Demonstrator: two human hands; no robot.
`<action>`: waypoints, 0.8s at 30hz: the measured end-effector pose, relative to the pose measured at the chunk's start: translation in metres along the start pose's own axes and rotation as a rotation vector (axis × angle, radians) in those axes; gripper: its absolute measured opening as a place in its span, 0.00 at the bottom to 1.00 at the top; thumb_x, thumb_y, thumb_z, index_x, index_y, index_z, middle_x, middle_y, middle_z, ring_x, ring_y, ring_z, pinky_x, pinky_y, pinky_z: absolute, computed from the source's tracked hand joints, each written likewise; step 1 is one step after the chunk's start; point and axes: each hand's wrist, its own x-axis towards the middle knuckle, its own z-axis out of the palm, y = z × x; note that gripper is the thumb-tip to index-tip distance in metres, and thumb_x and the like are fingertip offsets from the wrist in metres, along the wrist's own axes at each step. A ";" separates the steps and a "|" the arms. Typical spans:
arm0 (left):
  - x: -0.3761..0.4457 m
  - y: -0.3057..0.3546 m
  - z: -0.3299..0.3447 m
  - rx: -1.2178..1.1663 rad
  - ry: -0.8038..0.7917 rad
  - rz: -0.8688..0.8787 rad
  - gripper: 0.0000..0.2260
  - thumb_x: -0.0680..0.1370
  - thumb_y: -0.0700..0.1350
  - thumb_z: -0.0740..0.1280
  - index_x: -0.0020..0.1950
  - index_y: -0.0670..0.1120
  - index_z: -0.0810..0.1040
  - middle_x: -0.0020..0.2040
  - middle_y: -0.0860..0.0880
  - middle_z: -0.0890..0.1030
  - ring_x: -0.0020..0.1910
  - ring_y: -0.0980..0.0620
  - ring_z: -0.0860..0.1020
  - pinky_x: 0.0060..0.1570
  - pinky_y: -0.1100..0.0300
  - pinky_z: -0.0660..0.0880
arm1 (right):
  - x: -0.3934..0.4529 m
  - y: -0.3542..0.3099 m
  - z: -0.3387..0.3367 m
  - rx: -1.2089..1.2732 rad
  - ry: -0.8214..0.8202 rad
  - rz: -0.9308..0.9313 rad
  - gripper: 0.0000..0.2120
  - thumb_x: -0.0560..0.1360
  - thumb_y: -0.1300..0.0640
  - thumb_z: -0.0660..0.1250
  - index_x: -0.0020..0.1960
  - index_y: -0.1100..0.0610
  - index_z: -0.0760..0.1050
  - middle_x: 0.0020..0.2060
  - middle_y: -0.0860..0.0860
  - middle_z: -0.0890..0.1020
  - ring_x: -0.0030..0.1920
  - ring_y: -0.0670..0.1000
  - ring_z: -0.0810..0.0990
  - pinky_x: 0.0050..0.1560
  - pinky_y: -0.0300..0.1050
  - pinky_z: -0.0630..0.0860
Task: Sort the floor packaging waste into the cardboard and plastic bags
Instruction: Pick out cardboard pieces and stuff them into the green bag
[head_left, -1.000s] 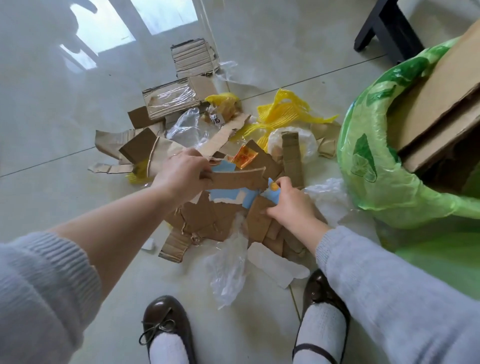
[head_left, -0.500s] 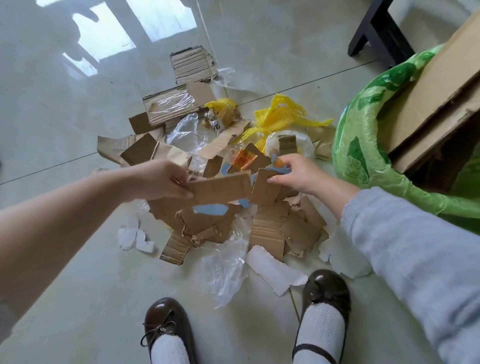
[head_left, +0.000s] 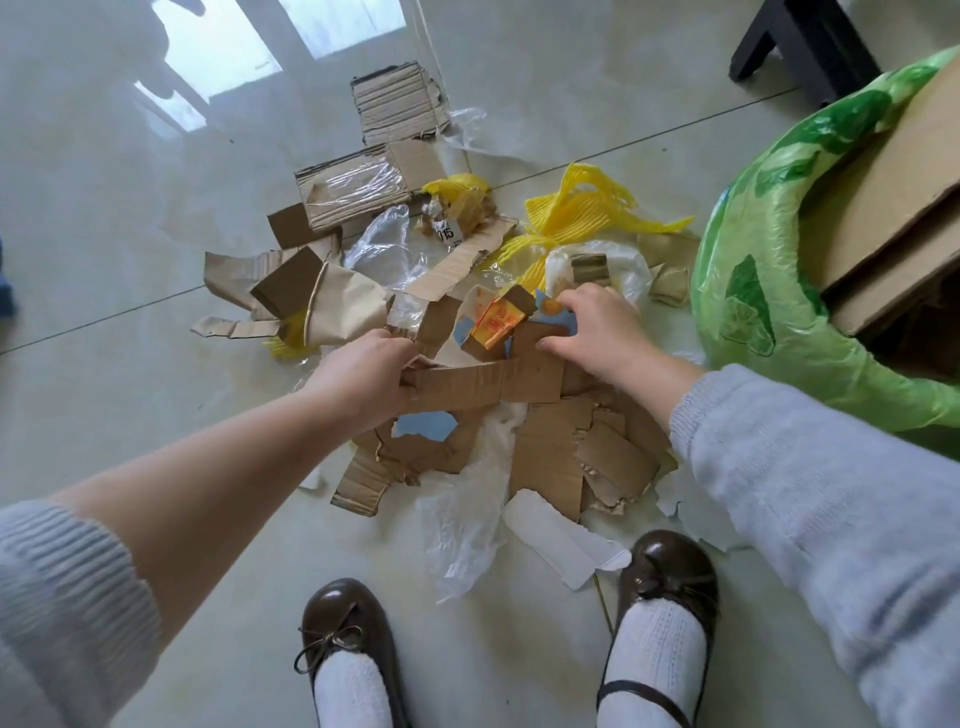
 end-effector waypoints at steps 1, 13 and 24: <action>-0.001 0.001 -0.001 -0.006 -0.009 -0.016 0.11 0.74 0.46 0.68 0.54 0.46 0.74 0.51 0.46 0.76 0.50 0.45 0.75 0.42 0.56 0.72 | -0.002 0.000 -0.001 0.045 0.017 0.003 0.22 0.68 0.45 0.72 0.57 0.54 0.73 0.53 0.53 0.78 0.57 0.57 0.75 0.59 0.54 0.69; -0.052 -0.014 -0.076 -0.262 -0.094 -0.225 0.08 0.73 0.45 0.67 0.50 0.44 0.79 0.44 0.44 0.80 0.42 0.47 0.78 0.37 0.57 0.74 | -0.036 -0.016 -0.053 0.670 0.142 0.147 0.04 0.72 0.57 0.70 0.46 0.53 0.78 0.39 0.52 0.80 0.42 0.52 0.77 0.42 0.43 0.70; -0.129 0.044 -0.160 -0.887 0.322 -0.158 0.06 0.76 0.39 0.63 0.48 0.50 0.77 0.40 0.46 0.80 0.34 0.49 0.79 0.27 0.61 0.77 | -0.136 -0.063 -0.132 0.933 0.507 0.280 0.08 0.76 0.54 0.65 0.41 0.56 0.72 0.35 0.49 0.76 0.38 0.52 0.77 0.38 0.40 0.73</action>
